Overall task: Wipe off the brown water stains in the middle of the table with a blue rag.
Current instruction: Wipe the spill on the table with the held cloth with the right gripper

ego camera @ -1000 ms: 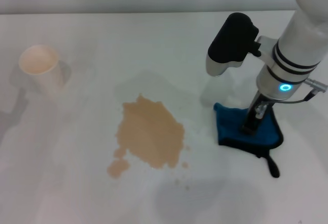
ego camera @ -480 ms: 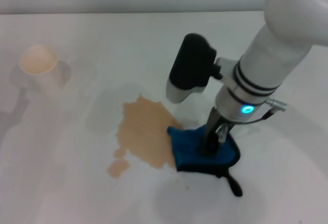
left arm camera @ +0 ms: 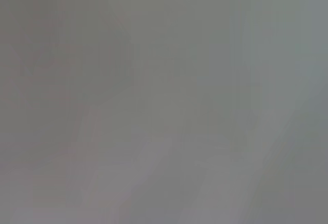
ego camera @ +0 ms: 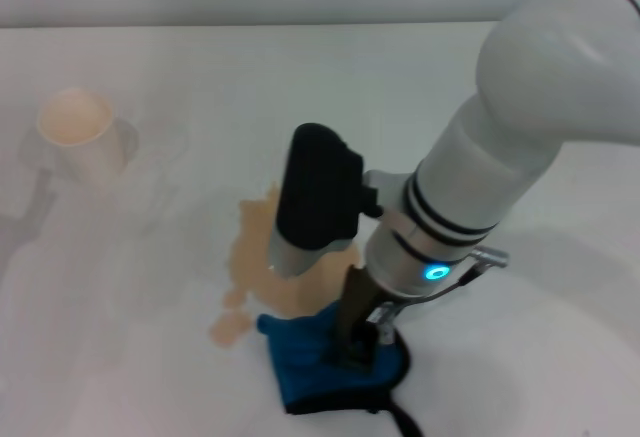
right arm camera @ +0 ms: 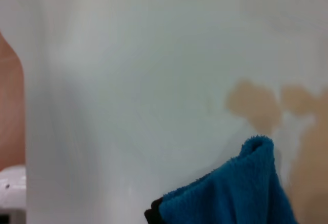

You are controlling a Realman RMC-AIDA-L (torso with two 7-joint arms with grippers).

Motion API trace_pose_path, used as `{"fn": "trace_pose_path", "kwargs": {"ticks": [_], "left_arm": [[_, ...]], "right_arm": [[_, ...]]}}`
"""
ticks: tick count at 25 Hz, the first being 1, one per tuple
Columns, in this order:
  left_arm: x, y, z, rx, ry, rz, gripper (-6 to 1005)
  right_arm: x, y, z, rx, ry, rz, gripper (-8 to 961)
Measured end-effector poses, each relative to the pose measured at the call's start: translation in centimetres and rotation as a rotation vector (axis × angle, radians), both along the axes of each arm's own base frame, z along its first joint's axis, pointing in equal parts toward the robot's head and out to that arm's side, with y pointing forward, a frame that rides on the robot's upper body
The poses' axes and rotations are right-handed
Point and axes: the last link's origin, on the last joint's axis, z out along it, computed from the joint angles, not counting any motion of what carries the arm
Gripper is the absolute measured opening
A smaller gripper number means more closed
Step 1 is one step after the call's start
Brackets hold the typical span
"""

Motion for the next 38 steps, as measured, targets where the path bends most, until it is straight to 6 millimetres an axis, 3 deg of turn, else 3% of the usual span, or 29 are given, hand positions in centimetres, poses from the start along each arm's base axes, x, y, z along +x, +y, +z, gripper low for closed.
{"fn": "trace_pose_path", "kwargs": {"ticks": [17,28,38], "left_arm": [[0.3,0.5,0.3,0.009,0.006,-0.016,891],[0.2,0.5,0.4,0.013,0.006,-0.013,891],[0.3,0.7,0.4,0.013,0.006,-0.015,891]], "right_arm": [[-2.0,-1.1,-4.0,0.079,0.229,0.205,137],[-0.7,0.5,-4.9,0.216,0.284,0.267,138],[0.7,3.6,-4.3,0.381,0.317,0.311,135]]}}
